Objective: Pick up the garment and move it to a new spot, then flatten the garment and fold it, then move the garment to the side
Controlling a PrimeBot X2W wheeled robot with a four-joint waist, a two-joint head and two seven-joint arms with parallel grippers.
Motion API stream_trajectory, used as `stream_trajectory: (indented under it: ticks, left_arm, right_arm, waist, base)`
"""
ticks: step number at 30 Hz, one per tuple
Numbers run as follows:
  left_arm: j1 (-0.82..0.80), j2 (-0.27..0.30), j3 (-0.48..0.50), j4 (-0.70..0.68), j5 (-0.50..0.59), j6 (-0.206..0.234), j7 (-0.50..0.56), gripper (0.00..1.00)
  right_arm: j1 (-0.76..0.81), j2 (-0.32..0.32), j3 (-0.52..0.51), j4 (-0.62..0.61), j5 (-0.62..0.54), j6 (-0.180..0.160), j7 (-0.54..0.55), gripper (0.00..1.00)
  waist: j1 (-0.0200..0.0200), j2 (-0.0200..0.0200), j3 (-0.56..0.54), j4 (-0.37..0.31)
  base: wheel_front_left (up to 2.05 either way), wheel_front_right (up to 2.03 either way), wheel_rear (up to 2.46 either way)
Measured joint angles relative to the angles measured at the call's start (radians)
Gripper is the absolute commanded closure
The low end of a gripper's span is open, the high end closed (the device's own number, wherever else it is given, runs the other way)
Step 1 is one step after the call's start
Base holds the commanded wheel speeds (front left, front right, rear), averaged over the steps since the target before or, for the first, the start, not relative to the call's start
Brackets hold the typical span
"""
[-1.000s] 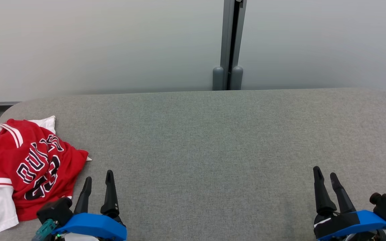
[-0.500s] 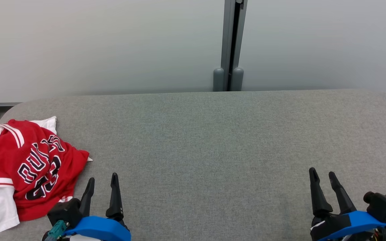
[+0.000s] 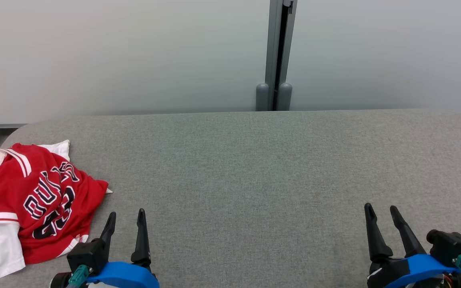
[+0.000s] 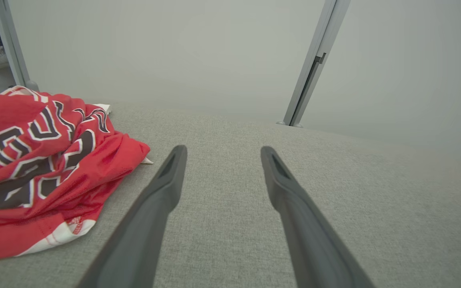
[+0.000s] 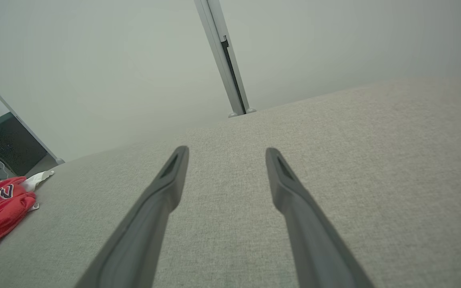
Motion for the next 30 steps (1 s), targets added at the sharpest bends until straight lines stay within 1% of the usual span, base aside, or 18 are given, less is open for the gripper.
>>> stream_trajectory:
  ticks: [19,30]
  left_arm:
    - [-0.008,0.005,-0.029,0.033,0.096,0.009,-0.032,0.00]
    - [-0.008,0.006,-0.036,0.033,0.100,0.017,-0.036,0.00]
  right_arm:
    - [0.009,-0.001,0.003,0.000,-0.124,0.000,-0.024,0.00]
    - [0.011,-0.001,0.007,0.000,-0.136,0.001,-0.031,0.00]
  waist:
    - [0.0000,0.0000,-0.006,0.006]
    - [0.0000,0.0000,-0.007,0.004]
  base:
    - [0.00,0.00,0.00]
    - [0.00,0.00,0.00]
